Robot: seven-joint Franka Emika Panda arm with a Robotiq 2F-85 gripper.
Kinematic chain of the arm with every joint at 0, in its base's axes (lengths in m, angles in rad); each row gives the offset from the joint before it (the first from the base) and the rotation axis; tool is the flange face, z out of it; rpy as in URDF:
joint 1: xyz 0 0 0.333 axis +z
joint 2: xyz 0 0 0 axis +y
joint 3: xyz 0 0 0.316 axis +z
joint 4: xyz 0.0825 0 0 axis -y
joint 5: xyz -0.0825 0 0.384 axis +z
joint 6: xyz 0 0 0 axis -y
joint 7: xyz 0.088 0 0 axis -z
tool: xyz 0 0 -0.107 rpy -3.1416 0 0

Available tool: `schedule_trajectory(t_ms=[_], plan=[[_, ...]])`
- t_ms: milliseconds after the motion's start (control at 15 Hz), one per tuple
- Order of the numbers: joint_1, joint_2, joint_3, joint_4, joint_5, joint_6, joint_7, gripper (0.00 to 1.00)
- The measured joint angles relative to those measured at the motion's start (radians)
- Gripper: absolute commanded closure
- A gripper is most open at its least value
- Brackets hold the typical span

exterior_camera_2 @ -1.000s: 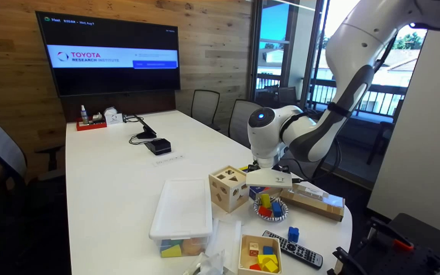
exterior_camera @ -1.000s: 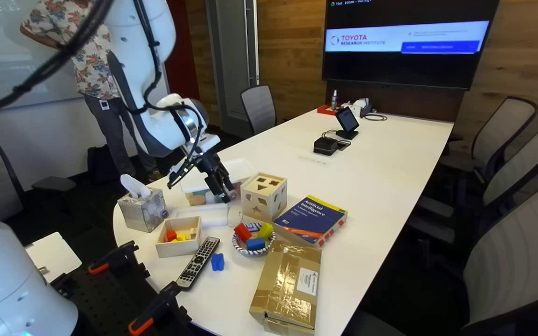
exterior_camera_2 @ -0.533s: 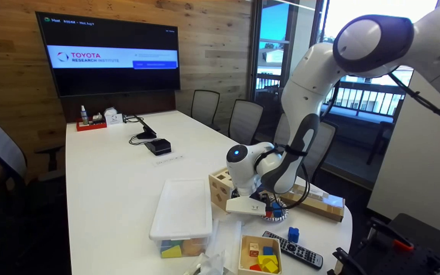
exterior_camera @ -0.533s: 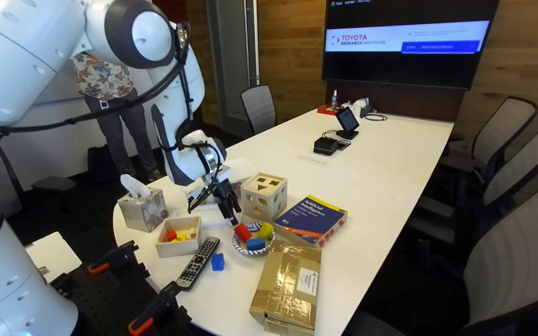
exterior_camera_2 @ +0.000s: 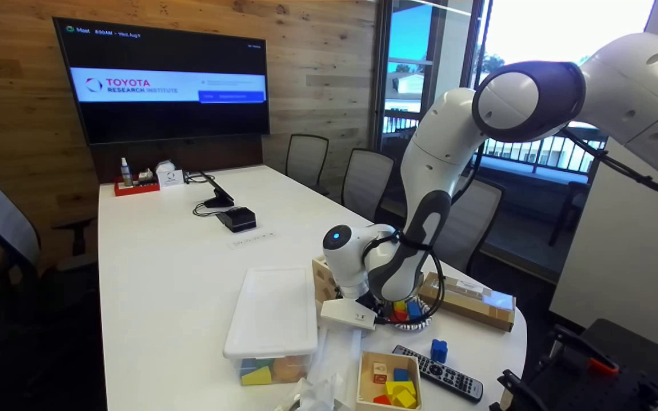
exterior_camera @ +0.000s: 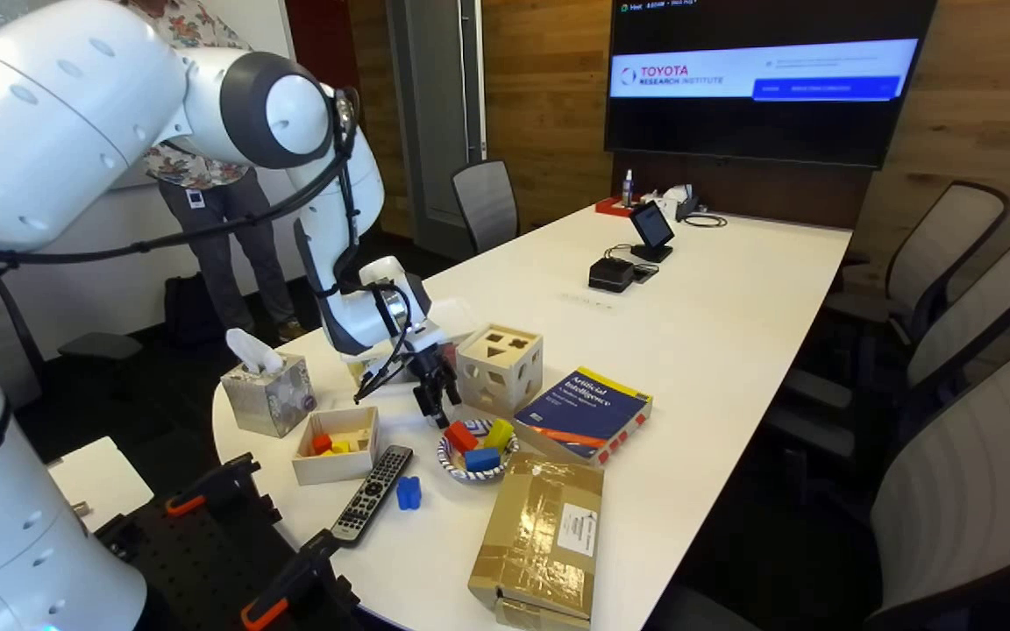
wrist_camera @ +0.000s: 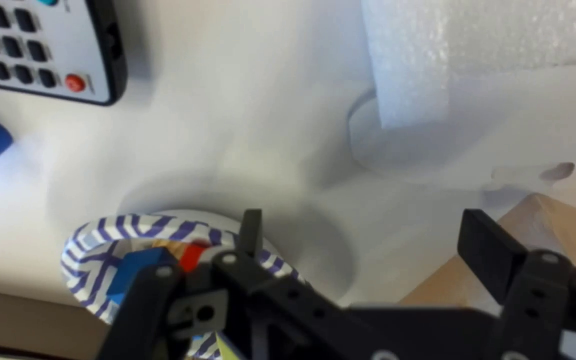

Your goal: Put the orange cube inside the wooden object

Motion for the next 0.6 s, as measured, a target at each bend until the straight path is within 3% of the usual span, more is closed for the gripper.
schedule_trajectory(t_ms=[600], plan=[[0.102, -0.077, -0.12, -0.095, 0.114, 0.0, 0.034, 0.0]])
